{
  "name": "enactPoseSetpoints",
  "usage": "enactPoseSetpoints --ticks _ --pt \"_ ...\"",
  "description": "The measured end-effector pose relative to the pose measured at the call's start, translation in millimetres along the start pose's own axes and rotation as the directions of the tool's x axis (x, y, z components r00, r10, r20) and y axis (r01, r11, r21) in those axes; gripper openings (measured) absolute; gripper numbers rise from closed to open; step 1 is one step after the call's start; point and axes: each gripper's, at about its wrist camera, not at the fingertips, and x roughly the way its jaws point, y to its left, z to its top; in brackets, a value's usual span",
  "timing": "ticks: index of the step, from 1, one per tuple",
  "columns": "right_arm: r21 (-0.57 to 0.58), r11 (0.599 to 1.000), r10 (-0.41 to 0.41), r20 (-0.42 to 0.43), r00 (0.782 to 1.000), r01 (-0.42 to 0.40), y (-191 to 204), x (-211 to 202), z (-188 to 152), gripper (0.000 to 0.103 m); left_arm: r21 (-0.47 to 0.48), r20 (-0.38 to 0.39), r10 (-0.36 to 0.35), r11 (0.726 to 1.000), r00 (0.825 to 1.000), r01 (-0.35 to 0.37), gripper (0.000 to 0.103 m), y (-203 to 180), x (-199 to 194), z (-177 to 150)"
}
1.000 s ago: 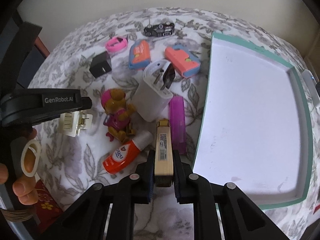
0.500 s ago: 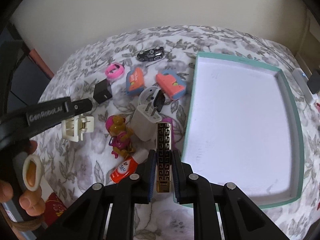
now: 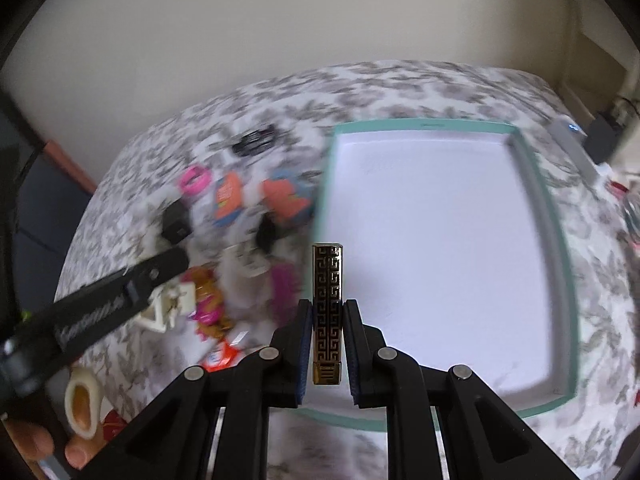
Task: Organize rigid objects
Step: 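Carry the claw clip and bar into the tray while both tools open to release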
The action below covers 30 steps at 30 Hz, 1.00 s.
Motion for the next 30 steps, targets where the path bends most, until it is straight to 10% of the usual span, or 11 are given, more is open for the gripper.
enactPoseSetpoints --ticks 14,30 --pt "0.241 0.948 -0.201 -0.059 0.978 0.209 -121.5 -2.4 -1.0 0.016 0.198 -0.052 -0.039 0.979 0.998 0.049 0.04 -100.3 22.8 -23.1" --pt "0.171 0.951 -0.244 -0.098 0.965 0.258 -110.4 6.4 -2.5 0.017 0.322 -0.076 0.003 0.946 0.997 0.022 0.04 -127.5 38.1 -41.6"
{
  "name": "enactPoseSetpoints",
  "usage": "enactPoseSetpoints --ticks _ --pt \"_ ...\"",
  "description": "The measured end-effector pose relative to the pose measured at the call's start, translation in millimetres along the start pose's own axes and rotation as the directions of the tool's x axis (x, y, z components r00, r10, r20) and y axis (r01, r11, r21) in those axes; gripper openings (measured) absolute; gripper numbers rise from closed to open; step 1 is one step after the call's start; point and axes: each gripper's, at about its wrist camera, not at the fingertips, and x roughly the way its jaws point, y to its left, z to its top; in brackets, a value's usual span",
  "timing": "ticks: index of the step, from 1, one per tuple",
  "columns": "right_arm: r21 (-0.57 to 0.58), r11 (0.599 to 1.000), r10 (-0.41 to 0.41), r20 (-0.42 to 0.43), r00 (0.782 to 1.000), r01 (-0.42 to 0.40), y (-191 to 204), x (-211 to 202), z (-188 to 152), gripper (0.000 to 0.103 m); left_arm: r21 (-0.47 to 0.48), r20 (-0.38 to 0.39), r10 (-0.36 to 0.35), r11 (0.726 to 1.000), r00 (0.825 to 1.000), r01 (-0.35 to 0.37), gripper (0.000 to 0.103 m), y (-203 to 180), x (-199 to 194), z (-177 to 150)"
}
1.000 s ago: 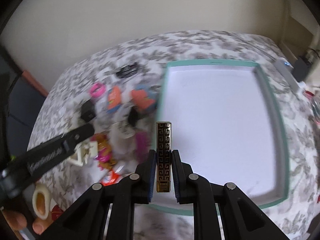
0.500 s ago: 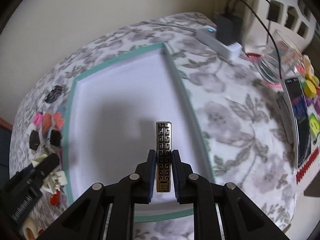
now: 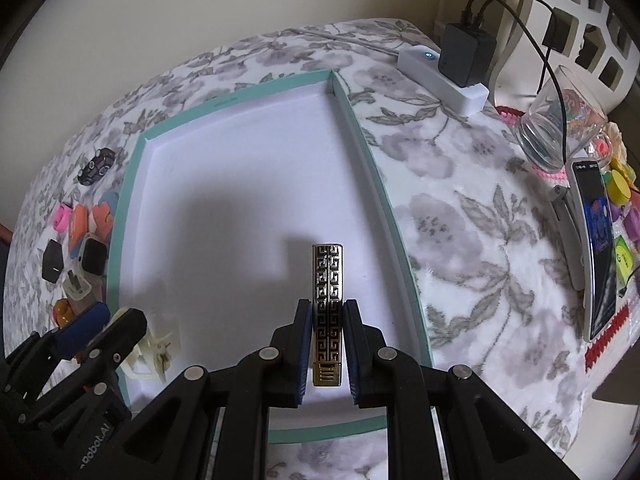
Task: Organize rigid objects
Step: 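Carry the claw clip and bar into the tray while both tools open to release, then withdraw both tools from the tray toward the dog figurine and glue bottle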
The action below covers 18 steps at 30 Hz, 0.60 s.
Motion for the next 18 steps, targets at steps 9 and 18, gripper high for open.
enactPoseSetpoints --ticks 9,18 --pt "-0.022 1.0 0.002 0.012 1.0 -0.002 6.4 -2.6 1.0 0.017 -0.014 0.035 0.039 0.999 0.999 -0.039 0.042 10.5 -10.7 4.7" --pt "-0.068 0.998 -0.017 0.02 1.0 0.019 19.7 -4.5 -1.6 0.021 -0.191 0.03 0.068 0.98 0.997 -0.061 0.049 62.9 -20.2 12.6"
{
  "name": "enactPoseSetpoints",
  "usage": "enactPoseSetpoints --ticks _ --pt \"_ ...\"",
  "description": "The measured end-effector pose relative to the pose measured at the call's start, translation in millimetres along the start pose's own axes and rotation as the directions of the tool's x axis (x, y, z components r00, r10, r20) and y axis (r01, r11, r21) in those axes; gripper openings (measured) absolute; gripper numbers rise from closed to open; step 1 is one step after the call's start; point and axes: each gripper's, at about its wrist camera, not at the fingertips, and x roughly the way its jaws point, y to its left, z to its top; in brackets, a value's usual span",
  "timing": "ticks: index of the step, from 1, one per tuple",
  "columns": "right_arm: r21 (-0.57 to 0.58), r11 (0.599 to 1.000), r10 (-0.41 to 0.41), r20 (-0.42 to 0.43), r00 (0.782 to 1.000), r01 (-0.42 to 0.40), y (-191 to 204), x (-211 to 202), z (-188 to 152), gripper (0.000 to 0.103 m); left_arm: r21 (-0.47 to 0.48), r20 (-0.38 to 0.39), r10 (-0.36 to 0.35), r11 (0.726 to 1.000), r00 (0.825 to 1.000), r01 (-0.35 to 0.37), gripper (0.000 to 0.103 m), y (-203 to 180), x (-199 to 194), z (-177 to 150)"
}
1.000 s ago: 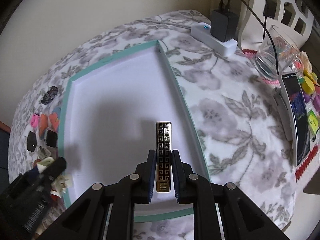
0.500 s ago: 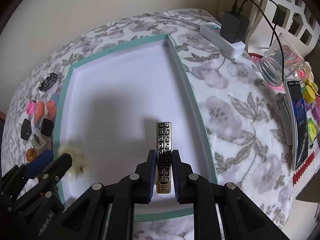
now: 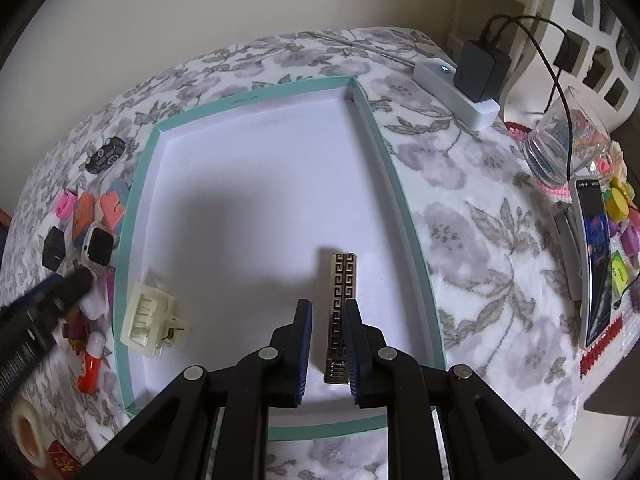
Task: Organize rigid objects
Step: 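Withdraw both tools from the tray toward the dog figurine and glue bottle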
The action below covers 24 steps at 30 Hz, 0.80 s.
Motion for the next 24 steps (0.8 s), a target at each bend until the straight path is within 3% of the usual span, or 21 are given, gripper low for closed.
enactPoseSetpoints --ticks 1,3,4,7,9,12,18,24 --pt "-0.007 1.0 0.003 0.001 1.0 -0.003 2.4 -0.3 -0.5 0.023 -0.018 0.004 0.024 1.0 1.0 -0.024 0.05 8.5 -0.7 2.2" --pt "-0.014 1.0 0.014 0.007 1.0 -0.014 8.5 -1.5 -1.8 0.042 -0.041 0.006 0.057 0.998 0.998 -0.056 0.068 19.6 -1.2 4.4" --pt "-0.014 1.0 0.022 0.009 1.0 -0.021 11.0 -2.1 -2.6 0.046 -0.061 0.007 0.065 0.996 0.998 -0.065 0.079 26.7 -1.6 5.5" --pt "-0.024 0.999 0.049 0.011 0.999 -0.048 20.7 -3.1 -4.4 0.053 -0.137 -0.011 0.053 0.989 0.999 -0.054 0.079 49.8 -2.3 8.3" --pt "-0.04 0.997 0.066 0.012 0.998 -0.065 28.1 -3.1 -5.3 0.065 -0.195 -0.024 0.025 0.98 0.999 -0.029 0.079 65.8 -1.6 9.2" --pt "-0.063 0.995 0.083 0.016 0.996 -0.082 38.7 -3.0 -6.6 0.072 -0.275 -0.04 0.004 0.961 0.999 -0.015 0.092 89.6 -0.4 8.9" --pt "-0.077 0.987 0.145 0.019 0.989 -0.143 61.0 -3.9 -9.8 0.091 -0.422 -0.026 0.049 0.905 0.998 -0.056 0.095 145.6 -6.7 3.6" --pt "-0.155 0.971 0.19 0.028 0.981 -0.183 98.3 -8.1 -16.5 0.098 -0.533 -0.034 0.103 0.84 0.994 -0.105 0.096 198.7 -10.2 -7.6"
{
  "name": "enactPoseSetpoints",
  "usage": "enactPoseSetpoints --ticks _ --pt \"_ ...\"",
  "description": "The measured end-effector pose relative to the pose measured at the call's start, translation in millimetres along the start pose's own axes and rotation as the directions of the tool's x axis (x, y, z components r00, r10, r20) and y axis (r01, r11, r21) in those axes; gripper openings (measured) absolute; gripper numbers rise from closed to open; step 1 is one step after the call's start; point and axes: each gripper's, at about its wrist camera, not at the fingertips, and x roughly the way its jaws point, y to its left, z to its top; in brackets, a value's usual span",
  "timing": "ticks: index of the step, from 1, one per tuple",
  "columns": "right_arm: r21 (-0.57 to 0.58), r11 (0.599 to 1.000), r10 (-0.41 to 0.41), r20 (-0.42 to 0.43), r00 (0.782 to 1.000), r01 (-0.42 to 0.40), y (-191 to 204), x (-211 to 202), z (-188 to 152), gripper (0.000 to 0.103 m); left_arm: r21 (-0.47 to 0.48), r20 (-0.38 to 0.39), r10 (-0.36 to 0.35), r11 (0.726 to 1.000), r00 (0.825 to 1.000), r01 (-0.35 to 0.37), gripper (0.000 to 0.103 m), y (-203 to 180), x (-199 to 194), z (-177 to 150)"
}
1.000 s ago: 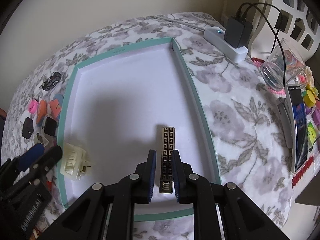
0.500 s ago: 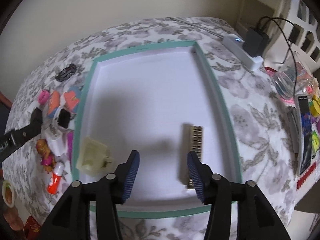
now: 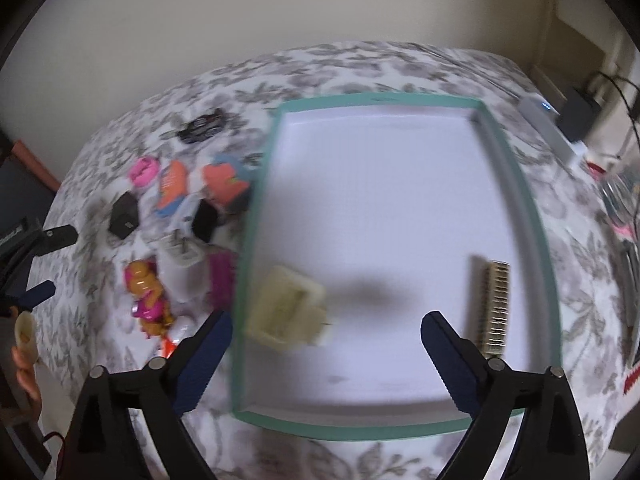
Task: Organize rigid objects
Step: 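Withdraw both tools from the tray toward the dog figurine and glue bottle, then grasp the pink-haired dog figurine with the left tool while the right tool grasps the glue bottle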
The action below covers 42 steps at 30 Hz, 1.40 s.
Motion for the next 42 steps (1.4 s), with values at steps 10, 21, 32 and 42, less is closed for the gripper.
enactPoseSetpoints --ticks 10,21,32,42 --pt "-0.138 0.988 0.071 -0.014 0.997 -0.072 73.6 13.6 -8.4 0.102 -0.068 -0.021 0.041 0.997 0.999 -0.043 0.097 38.7 7.1 7.1" --pt "-0.171 0.983 0.057 -0.065 0.996 -0.068 104.1 36.0 -20.2 0.102 0.075 -0.128 0.063 0.996 0.99 -0.054 0.097 16.9 25.9 -4.2" --pt "-0.226 0.971 0.051 -0.127 0.991 -0.079 130.7 53.3 -28.7 0.088 0.096 -0.198 0.1 0.992 0.975 -0.082 0.097 19.9 37.6 -10.5" --pt "-0.213 0.976 0.019 -0.17 0.985 -0.055 114.5 60.4 -31.4 0.064 0.184 -0.223 0.008 0.982 0.975 0.034 0.097 -9.2 39.5 -20.5"
